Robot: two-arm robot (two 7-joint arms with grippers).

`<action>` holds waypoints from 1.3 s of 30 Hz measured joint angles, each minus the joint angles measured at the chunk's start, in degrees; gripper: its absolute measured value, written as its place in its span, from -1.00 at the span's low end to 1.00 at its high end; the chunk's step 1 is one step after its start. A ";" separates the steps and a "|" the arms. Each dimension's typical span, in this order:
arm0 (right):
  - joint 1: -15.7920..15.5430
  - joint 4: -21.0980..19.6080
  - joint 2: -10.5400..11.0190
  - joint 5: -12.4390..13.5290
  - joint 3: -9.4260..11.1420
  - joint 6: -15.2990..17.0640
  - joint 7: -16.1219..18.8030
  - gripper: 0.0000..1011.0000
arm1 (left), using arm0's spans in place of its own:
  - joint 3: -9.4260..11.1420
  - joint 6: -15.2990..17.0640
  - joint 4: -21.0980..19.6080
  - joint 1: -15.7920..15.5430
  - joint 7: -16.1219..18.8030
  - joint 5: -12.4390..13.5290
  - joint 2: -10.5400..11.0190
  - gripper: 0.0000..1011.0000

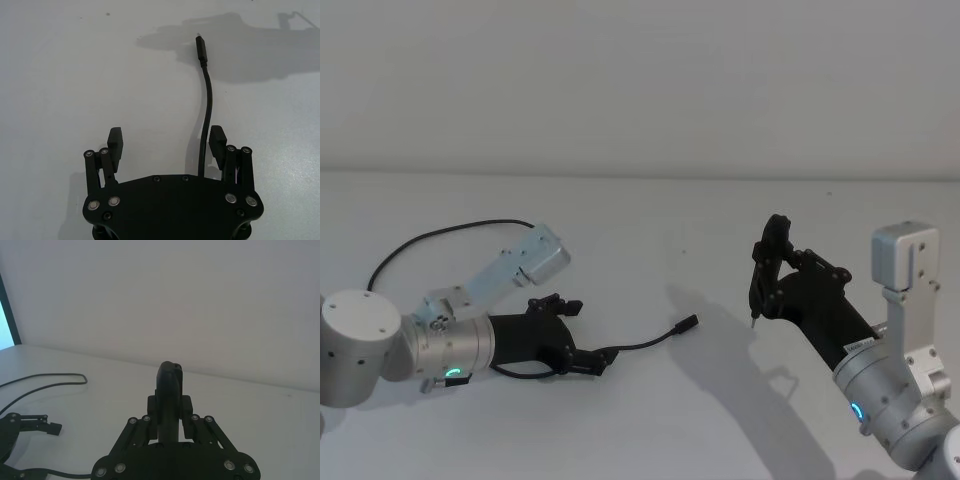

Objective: Pick up the data cable with the one hand.

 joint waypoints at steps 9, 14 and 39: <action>0.00 0.00 0.00 0.00 0.00 0.00 0.00 -0.46 | 0.33 0.29 0.07 -0.12 -0.25 0.08 0.03 0.98; 0.00 0.00 0.00 0.00 0.00 0.00 0.00 -0.46 | 0.41 0.39 0.11 -0.14 -0.33 0.10 0.04 0.84; 0.00 0.00 0.00 0.00 0.00 0.00 0.00 -0.46 | 0.57 0.59 0.13 -0.21 -0.42 0.21 0.05 -0.65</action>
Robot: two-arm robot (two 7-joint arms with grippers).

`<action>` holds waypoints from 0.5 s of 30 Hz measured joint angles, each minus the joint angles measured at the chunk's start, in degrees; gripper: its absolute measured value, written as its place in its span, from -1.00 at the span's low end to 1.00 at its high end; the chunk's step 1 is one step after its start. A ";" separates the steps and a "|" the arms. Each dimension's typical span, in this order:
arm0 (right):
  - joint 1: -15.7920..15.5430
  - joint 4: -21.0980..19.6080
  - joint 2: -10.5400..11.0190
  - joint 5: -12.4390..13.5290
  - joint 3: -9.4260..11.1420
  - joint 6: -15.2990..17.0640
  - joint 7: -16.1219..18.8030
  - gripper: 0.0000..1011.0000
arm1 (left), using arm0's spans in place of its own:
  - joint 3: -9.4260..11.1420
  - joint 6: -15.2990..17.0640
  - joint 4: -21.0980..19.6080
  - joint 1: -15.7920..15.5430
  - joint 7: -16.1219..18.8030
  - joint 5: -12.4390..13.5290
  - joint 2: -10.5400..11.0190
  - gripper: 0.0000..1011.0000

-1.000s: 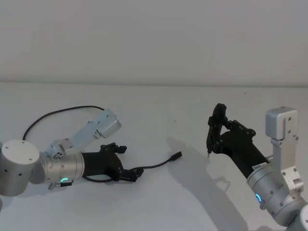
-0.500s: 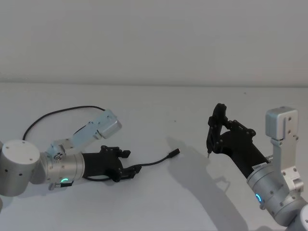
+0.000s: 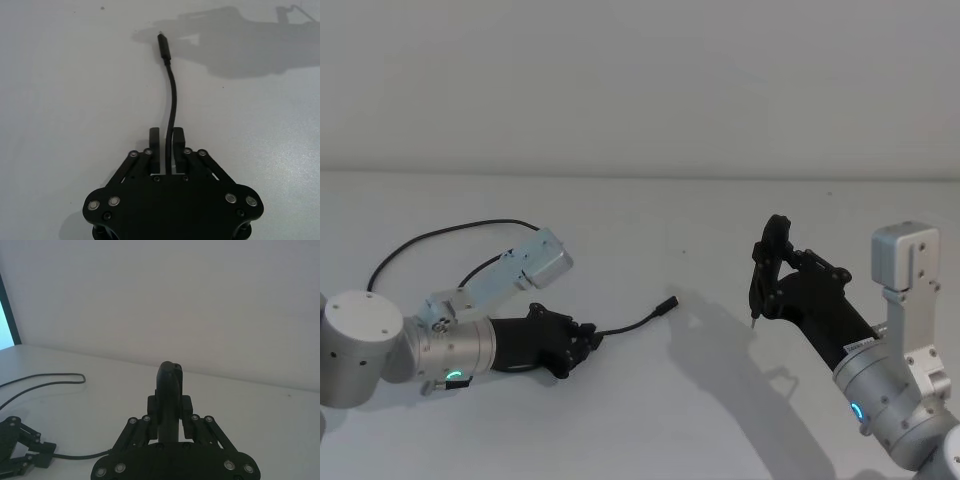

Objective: Pick up the data cable with the one hand.

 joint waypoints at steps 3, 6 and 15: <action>0.00 0.00 0.00 0.00 0.00 0.00 0.00 -0.46 | 0.00 0.00 0.00 0.00 0.00 0.00 0.00 -0.81; 0.00 0.00 0.00 0.00 0.01 0.00 0.00 -0.46 | 0.00 0.00 0.00 0.00 -0.01 0.00 0.00 -0.91; -0.49 -0.95 0.11 1.63 1.07 -0.04 1.39 -0.46 | 0.00 -1.58 -0.24 0.22 0.01 0.34 0.16 -0.92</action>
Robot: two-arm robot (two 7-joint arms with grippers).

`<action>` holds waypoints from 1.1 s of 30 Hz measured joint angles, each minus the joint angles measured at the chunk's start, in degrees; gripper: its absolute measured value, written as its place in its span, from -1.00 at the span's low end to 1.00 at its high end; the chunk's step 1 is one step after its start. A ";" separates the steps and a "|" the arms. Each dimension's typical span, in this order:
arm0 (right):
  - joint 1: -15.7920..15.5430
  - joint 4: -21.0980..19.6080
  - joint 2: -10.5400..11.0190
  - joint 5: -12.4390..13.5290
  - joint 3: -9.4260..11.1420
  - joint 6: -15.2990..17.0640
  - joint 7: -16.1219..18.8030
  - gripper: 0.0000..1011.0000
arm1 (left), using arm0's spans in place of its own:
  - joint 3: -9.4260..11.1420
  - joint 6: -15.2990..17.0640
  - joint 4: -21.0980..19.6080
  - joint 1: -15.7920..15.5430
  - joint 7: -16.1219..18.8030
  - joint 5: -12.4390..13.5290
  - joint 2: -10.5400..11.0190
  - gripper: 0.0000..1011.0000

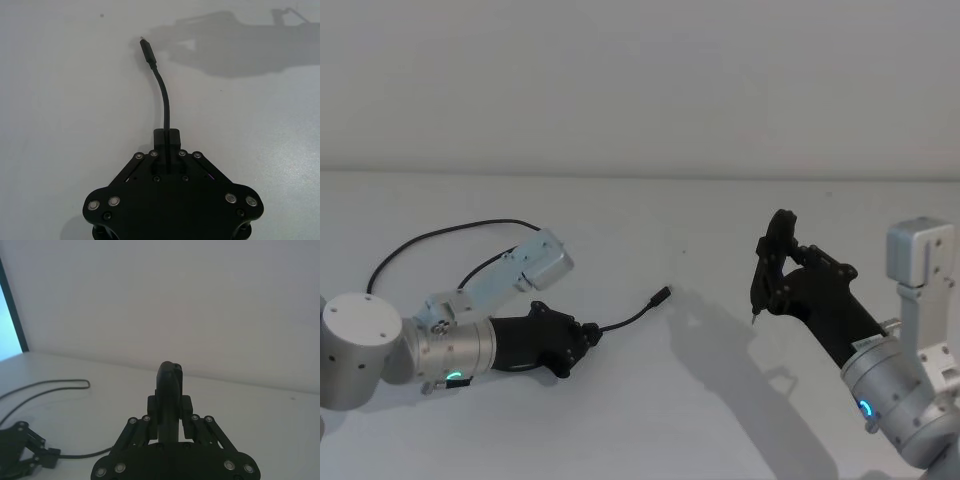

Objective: Pick up the data cable with the one hand.

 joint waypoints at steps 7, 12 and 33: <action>-0.80 -1.81 0.34 4.37 2.13 0.50 2.88 -0.46 | -0.26 -4.78 -0.53 0.62 0.02 0.93 0.39 -0.92; -1.38 -3.50 0.69 8.80 4.28 1.50 5.36 -0.46 | -0.52 -8.43 -0.82 0.96 -0.01 1.60 0.67 -0.92; 0.26 -4.41 -0.35 26.06 10.05 6.49 11.61 -0.46 | -1.59 -24.38 -1.82 1.67 -2.18 4.08 2.30 -0.92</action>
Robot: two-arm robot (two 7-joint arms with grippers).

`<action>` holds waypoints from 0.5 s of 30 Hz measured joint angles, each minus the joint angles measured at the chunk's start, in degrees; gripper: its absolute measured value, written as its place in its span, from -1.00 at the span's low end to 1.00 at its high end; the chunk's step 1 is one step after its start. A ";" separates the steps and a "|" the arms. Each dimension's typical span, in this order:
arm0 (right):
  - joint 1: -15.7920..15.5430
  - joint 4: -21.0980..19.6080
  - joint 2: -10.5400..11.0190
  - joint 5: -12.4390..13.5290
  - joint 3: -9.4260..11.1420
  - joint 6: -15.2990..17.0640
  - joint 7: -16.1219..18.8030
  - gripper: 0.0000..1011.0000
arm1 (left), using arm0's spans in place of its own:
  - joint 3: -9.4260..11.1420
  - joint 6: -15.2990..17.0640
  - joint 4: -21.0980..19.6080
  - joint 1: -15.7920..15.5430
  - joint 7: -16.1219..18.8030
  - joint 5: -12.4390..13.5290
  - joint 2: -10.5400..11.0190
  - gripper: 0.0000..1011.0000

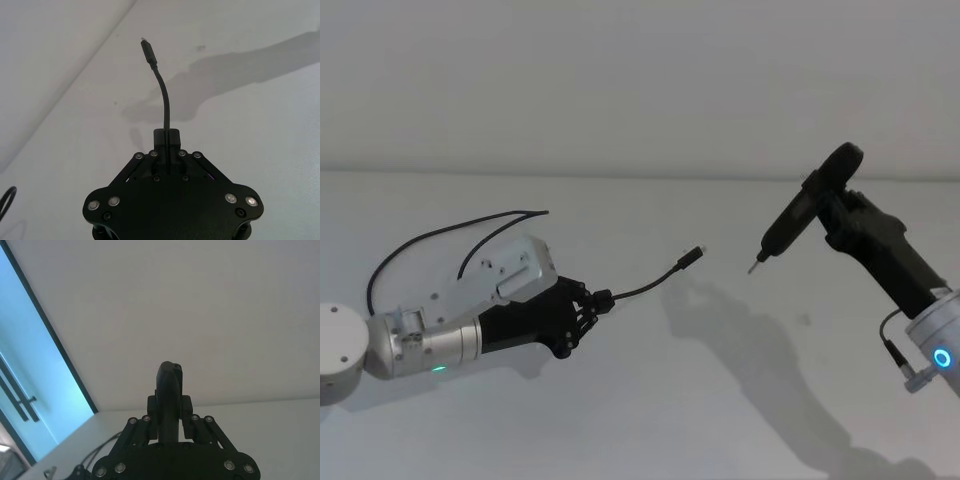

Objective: Pick up the data cable with the one hand.

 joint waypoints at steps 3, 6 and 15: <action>1.00 0.67 -0.33 1.57 0.09 0.49 0.37 -0.46 | -0.10 -1.23 -0.11 0.06 -0.23 0.16 0.15 -0.92; 1.92 1.28 -0.62 2.70 -0.01 0.92 0.62 -0.46 | -0.16 -2.03 -0.15 0.09 -0.36 0.25 0.24 -0.92; 4.25 3.27 -1.30 4.89 -0.79 1.71 0.91 -0.46 | -0.27 -3.41 -0.28 0.14 -0.61 0.43 0.41 -0.92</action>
